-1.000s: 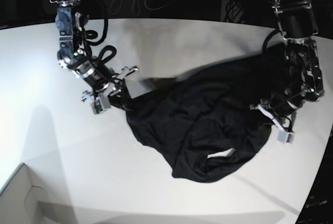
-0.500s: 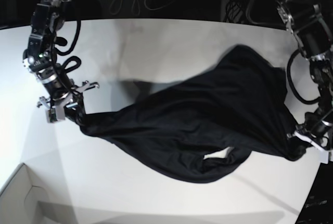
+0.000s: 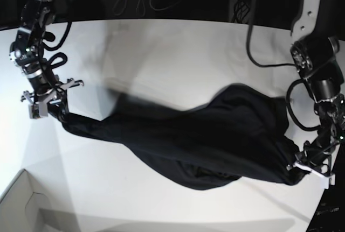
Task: Layout the t-shirt on the table in an organized manner, then fold the t-shirt properly
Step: 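Grasp opposite shirt edges with both grippers and pull them apart, then lift the shirt with both grippers and stretch it between them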
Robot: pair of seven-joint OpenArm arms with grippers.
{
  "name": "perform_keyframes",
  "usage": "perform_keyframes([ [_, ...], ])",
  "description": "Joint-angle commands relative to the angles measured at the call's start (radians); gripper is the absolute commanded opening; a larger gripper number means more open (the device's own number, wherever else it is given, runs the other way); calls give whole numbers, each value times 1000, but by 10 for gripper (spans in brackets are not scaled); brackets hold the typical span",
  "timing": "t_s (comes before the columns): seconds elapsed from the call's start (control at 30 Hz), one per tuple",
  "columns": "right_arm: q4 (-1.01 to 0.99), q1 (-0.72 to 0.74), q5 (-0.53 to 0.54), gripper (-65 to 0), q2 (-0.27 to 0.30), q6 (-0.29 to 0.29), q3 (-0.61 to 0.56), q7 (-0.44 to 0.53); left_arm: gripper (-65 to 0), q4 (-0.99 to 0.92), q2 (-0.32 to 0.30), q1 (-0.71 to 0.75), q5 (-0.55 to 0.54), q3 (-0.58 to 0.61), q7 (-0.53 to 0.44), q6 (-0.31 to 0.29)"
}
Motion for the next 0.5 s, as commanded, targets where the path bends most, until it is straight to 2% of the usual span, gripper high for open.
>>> perform_keyframes([
  [0.0,18,10,8,-650,16,-5,8,25,-529,16,-21,-46,-23,17,-39,13],
  [0.17,18,13,5,-650,11,-5,6,25,-275,19,-21,-53,-29,65,-31,9],
  [0.27,18,14,4,-650,10,-5,3,25,-155,81,-29,-35,-96,65,-15,9],
  [0.37,18,14,4,-650,10,-5,3,25,-88,200,-49,59,-187,65,65,9],
  [0.47,18,14,5,-650,10,-5,3,25,-49,361,-57,204,-287,65,127,16],
])
